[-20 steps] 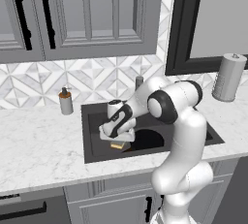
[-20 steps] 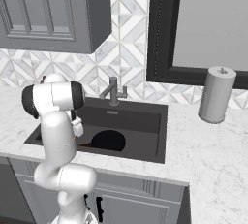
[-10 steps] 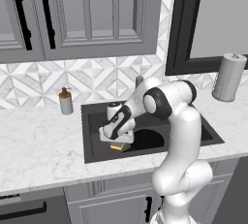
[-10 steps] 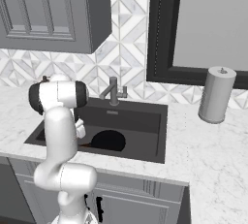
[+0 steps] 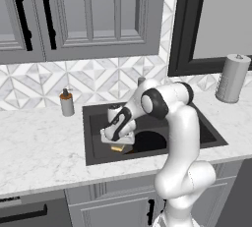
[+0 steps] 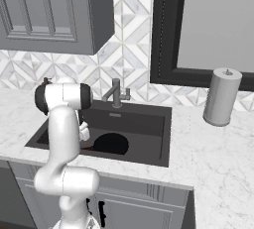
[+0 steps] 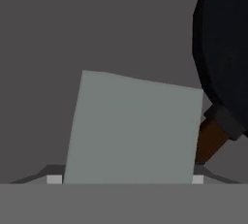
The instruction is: Pick the pan and sponge and place them into the sink. Then turn on the water.
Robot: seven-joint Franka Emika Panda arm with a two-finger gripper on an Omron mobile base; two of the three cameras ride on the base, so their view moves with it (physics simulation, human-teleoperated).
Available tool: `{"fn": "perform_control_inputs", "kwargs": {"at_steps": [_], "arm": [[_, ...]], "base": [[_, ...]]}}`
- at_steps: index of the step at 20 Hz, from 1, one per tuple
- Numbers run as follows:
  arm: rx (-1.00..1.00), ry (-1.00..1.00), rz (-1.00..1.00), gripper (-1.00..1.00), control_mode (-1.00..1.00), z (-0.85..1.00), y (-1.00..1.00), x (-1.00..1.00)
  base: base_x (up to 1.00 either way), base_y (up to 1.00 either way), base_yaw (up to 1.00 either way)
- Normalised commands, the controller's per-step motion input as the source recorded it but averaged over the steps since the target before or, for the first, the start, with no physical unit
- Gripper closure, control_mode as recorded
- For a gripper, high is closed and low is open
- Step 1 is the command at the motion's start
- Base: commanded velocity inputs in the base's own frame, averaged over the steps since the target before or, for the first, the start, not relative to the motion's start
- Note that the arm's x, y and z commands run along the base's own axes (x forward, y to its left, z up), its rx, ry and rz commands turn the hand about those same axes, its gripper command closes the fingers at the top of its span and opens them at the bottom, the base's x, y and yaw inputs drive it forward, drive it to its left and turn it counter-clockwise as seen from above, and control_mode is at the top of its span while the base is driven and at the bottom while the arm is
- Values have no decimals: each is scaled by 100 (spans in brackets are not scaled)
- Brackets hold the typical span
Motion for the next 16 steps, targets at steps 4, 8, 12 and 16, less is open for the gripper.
{"fn": "perform_control_inputs", "kwargs": {"at_steps": [4, 8, 12, 16], "arm": [[0, 0, 0, -100, -100, 4, 0, 0], [0, -1, 0, -100, -100, 25, 0, -7], [0, -9, 0, -100, -100, 73, 0, -47], [0, -7, 0, -100, -100, 90, 0, -55]], "base": [[0, 0, 0], [0, 0, 0], [0, 0, 0], [0, 0, 0]]}}
